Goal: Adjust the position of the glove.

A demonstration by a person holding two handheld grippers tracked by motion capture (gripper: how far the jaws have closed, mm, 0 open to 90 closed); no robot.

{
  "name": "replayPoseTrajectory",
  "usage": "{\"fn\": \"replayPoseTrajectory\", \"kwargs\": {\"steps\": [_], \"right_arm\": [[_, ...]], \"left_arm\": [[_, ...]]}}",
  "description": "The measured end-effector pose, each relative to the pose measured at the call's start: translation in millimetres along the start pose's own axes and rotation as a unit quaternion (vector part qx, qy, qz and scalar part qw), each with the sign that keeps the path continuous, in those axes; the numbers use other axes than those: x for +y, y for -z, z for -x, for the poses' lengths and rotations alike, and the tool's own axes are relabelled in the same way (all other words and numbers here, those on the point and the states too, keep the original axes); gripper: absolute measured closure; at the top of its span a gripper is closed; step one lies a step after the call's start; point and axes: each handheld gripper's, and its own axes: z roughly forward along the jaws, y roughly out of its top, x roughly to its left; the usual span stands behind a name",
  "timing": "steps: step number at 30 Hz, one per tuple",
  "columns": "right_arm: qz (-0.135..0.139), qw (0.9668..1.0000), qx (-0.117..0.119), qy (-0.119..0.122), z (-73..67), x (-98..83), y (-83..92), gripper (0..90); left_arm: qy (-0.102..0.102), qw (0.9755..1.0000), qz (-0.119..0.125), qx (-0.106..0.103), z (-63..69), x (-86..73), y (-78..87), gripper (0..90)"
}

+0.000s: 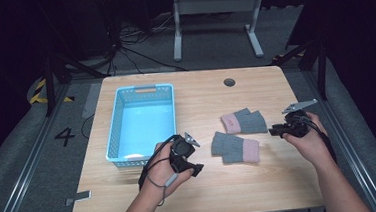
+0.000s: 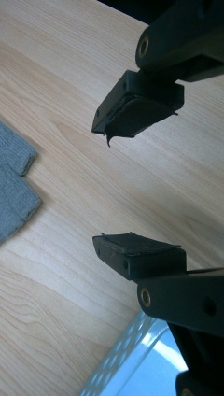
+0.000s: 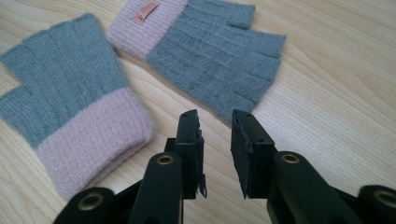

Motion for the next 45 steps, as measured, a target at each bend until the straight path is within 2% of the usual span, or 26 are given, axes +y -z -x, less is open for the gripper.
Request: {"fn": "replayPoseTrajectory", "kwargs": {"steps": [7, 9, 11, 12, 16, 18, 22, 32, 35, 39, 43, 45], "right_arm": [[0.008, 0.9999, 0.011, 0.008, -5.7, 2.8, 1.6, 65.8], [0.017, 0.9995, 0.028, 0.003, -9.4, 4.8, -0.3, 60.3], [0.026, 0.9978, 0.060, -0.005, -14.8, 7.8, -3.9, 57.8], [0.027, 0.9976, 0.063, -0.001, -18.0, 9.5, -5.6, 56.9], [0.027, 0.9961, 0.079, 0.030, -33.3, 16.0, -14.5, 55.6], [0.016, 0.9948, 0.084, 0.054, -42.9, 18.4, -22.3, 55.0], [0.004, 0.9925, 0.091, 0.082, -54.5, 20.4, -35.8, 53.7], [-0.030, 0.9842, 0.109, 0.137, -79.1, 26.3, -66.6, 52.8], [-0.040, 0.9828, 0.101, 0.149, -82.1, 25.8, -72.7, 52.9], [-0.044, 0.9823, 0.091, 0.157, -84.5, 25.4, -75.0, 56.8], [-0.052, 0.9835, 0.091, 0.147, -84.3, 25.7, -73.9, 74.6], [-0.054, 0.9834, 0.093, 0.146, -83.6, 25.8, -73.4, 79.3]], "left_arm": [[-0.003, 1.0000, 0.002, 0.000, 1.8, 1.7, 3.7, 39.9], [-0.003, 1.0000, 0.003, -0.002, 1.8, 1.9, 4.2, 39.8], [-0.005, 1.0000, 0.002, -0.002, 2.3, 1.3, 5.0, 39.6], [-0.005, 1.0000, 0.001, -0.002, 2.7, 0.5, 5.2, 39.5], [-0.006, 1.0000, 0.002, -0.001, 3.3, -0.9, 6.2, 39.3], [-0.006, 1.0000, 0.000, -0.003, 4.0, -1.5, 6.9, 39.1], [-0.005, 1.0000, -0.002, -0.001, 5.4, -3.8, 7.5, 38.8], [0.000, 1.0000, -0.006, 0.002, 6.1, -12.0, 10.5, 38.4], [0.000, 1.0000, -0.006, 0.003, 6.1, -13.5, 11.7, 38.4], [0.001, 1.0000, -0.007, 0.004, 6.6, -15.0, 12.7, 38.2], [0.001, 1.0000, -0.009, 0.002, 6.7, -15.9, 11.5, 38.0], [0.001, 1.0000, -0.009, 0.002, 6.8, -15.7, 11.4, 38.0]]}}
